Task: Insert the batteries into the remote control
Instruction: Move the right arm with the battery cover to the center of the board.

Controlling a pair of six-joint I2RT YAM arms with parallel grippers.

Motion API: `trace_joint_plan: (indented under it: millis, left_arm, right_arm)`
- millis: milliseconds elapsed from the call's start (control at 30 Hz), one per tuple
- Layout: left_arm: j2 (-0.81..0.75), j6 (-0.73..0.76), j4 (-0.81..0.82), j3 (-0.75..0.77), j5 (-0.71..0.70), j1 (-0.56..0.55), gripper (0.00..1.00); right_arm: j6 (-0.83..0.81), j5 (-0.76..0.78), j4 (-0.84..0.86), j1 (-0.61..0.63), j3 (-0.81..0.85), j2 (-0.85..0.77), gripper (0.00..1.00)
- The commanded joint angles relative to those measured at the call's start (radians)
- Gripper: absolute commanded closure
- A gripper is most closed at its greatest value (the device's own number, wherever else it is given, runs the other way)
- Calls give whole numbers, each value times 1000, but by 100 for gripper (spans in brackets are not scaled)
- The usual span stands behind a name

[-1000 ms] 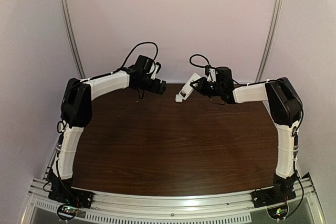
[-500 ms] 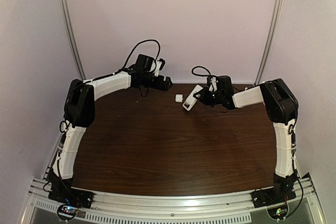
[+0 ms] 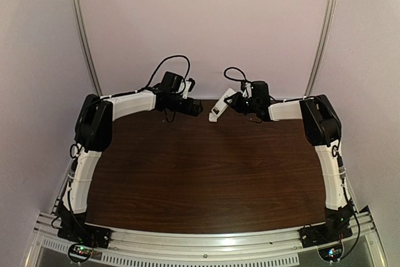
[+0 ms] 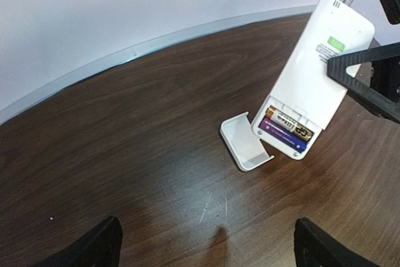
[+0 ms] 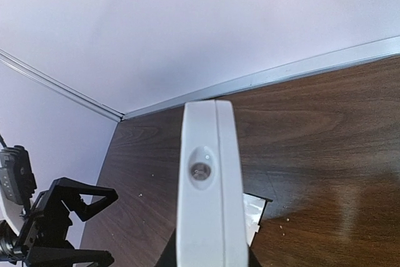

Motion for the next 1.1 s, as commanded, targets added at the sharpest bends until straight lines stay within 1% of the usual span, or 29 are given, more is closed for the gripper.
trace_joint_plan:
  millis: [0,300,700,900,1067]
  left_arm:
    - [-72,8,51,-23,-13,5,3]
    - [-95,13,49,-31,-23,5,2]
    - [-132,24,40,-64,-48,5,3]
    - [-182,15,22,-123,-81,6,2]
    - [-261,-9,45,-232,-84,8,3]
  right_arm:
    - [-28,19,-25,-6,80,44,100]
    - [-76,46,-129,-2,194,124,100]
    - [-108,-5,-160,29,195,148,100]
    - [-92,-36,-120,55,58,66,100]
    - [-69,-78,-43,84,-100,-20,100]
